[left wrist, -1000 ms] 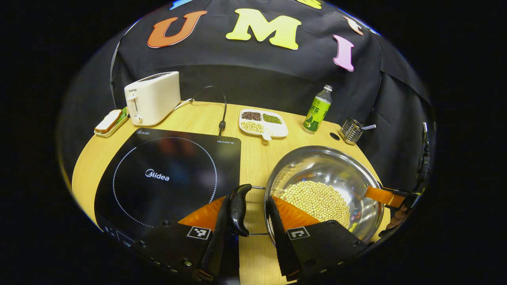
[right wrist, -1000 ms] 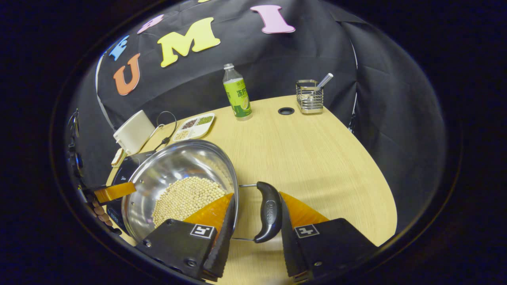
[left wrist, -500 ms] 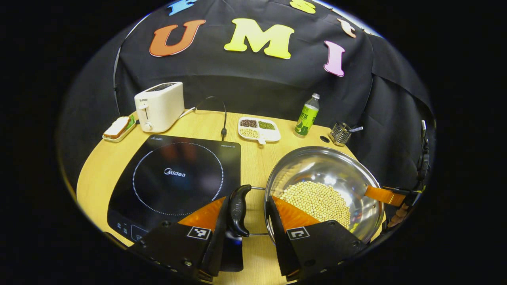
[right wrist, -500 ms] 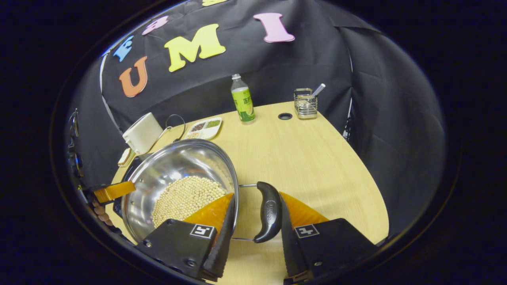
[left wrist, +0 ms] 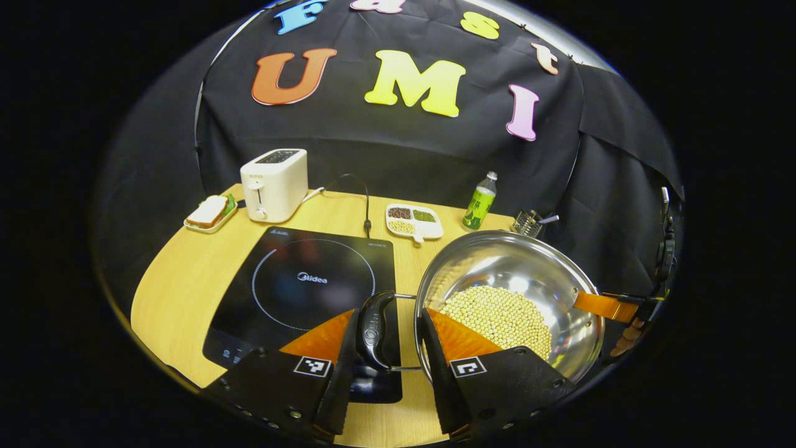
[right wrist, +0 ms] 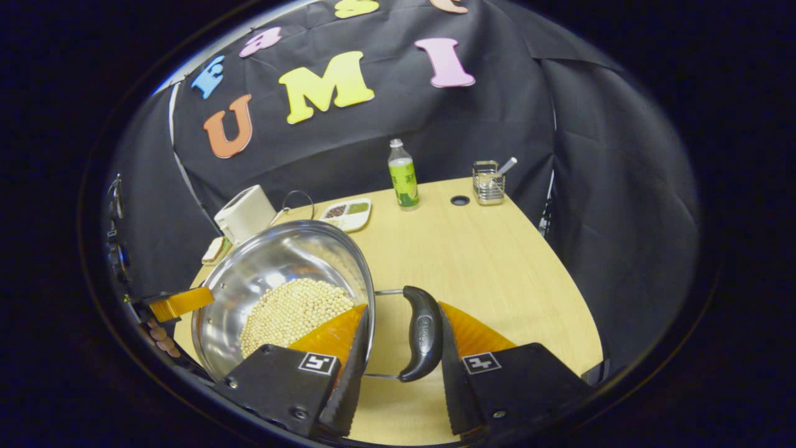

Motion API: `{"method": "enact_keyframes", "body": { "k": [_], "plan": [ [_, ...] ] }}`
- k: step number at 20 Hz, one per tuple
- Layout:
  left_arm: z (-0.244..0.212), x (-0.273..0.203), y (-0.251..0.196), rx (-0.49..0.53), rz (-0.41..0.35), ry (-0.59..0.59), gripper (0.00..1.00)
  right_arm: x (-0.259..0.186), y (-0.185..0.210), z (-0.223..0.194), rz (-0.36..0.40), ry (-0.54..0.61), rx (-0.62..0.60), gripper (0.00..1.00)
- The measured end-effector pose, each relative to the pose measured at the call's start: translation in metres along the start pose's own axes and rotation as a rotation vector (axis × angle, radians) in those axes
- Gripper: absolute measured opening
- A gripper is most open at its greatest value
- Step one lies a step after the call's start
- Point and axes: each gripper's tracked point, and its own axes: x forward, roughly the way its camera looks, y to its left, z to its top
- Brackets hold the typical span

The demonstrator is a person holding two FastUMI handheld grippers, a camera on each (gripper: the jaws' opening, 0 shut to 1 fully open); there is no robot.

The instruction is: First push the handle of the pot to place it horizontally, then grasp the pot with both hands and set it on the induction cooktop.

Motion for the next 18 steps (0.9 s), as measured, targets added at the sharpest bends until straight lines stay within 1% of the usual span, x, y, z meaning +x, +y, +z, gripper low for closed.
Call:
{"method": "enact_keyframes", "body": {
  "k": [1,3,5,7,11,15,18],
  "plan": [
    [0.005,-0.006,0.005,-0.001,0.004,-0.010,0.54,-0.003,0.008,0.004,0.006,-0.004,-0.006,0.58],
    [0.015,-0.015,0.018,0.005,0.015,-0.026,0.54,-0.007,0.024,0.012,0.016,-0.017,-0.019,0.60],
    [0.026,-0.020,0.031,-0.002,0.026,-0.038,0.54,-0.006,0.040,0.022,0.028,-0.028,-0.028,0.58],
    [0.033,-0.023,0.047,-0.010,0.037,-0.044,0.54,-0.003,0.057,0.028,0.042,-0.029,-0.042,0.59],
    [0.044,-0.026,0.078,-0.009,0.070,-0.049,0.54,0.009,0.091,0.039,0.067,-0.018,-0.067,0.58],
    [0.055,-0.024,0.110,-0.015,0.102,-0.040,0.54,0.026,0.127,0.049,0.090,-0.005,-0.097,0.59],
    [0.068,-0.025,0.136,-0.013,0.132,-0.052,0.54,0.042,0.153,0.050,0.120,0.011,-0.097,0.59]
  ]
}}
